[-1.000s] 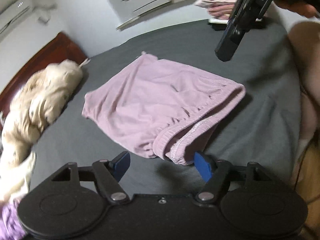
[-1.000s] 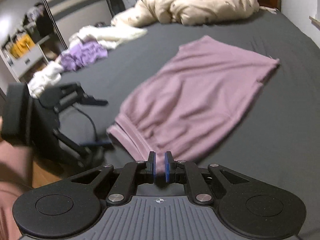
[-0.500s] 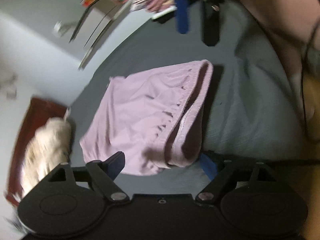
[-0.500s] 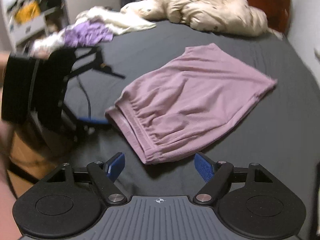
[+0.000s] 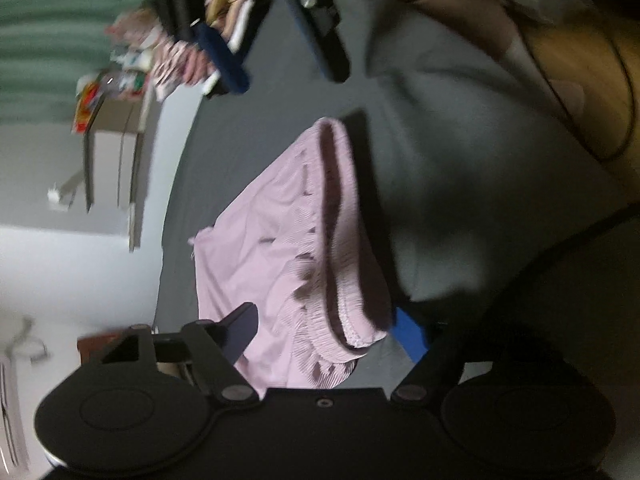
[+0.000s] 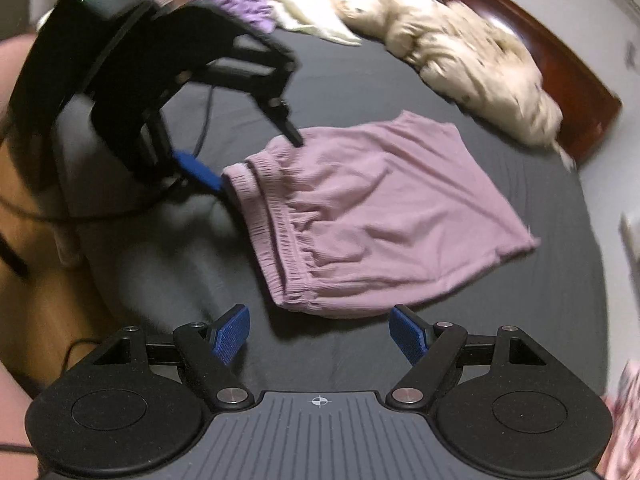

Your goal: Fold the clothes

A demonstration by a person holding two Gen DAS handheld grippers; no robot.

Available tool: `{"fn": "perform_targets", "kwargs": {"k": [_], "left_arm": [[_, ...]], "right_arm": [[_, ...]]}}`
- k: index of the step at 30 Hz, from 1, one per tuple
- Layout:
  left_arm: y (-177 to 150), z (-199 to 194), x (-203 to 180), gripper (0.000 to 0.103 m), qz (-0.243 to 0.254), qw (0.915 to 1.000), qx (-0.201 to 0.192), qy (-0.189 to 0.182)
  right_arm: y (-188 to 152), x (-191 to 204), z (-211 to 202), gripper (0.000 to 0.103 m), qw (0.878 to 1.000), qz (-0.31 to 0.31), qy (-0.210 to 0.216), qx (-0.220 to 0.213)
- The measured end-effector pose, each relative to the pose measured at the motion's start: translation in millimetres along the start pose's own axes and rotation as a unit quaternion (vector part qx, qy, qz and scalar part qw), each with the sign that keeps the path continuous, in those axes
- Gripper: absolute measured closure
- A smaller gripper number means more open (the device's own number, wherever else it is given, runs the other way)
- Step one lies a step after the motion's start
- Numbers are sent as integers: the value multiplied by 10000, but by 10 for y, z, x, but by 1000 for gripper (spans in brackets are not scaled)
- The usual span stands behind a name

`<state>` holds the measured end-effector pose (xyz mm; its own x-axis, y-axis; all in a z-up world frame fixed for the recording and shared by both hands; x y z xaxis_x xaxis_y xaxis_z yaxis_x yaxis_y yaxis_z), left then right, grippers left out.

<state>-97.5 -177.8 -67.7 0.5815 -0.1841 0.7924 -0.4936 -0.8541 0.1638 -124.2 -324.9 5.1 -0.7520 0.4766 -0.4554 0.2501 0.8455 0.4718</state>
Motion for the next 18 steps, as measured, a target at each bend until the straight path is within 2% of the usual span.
{"fn": "perform_targets", "kwargs": {"k": [4,8,11,14,18], "left_arm": [[-99,31,46,30,117,9996,127,-213],[-198,97,89,30,410,9983,250,-324],[-160,149,72,30,557,9978,165,-322],[-50,203,84,30,482,9984,-36,-288],[33,294,131,30,318,9990,-67,-294]], "right_arm": [[19,69,61,25,9989,-447,-163,34],[30,77,121,25,9987,-479,-174,15],[66,83,157,25,9984,-520,-204,29],[110,95,168,25,9978,-624,-237,23],[147,97,164,25,9969,-729,-297,4]]}}
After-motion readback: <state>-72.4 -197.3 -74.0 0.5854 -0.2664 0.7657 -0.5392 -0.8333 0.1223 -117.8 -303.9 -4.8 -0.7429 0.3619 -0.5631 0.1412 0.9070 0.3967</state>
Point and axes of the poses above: each gripper's, at about its wrist camera, not at the fingertips, and z roughly the way its jaws point, x to its left, y to its top, the point moved 7 cm from there along z, roughly the way its jaws point, and after that the axes turned 10 degrees about -z, right-handed, at the moved point
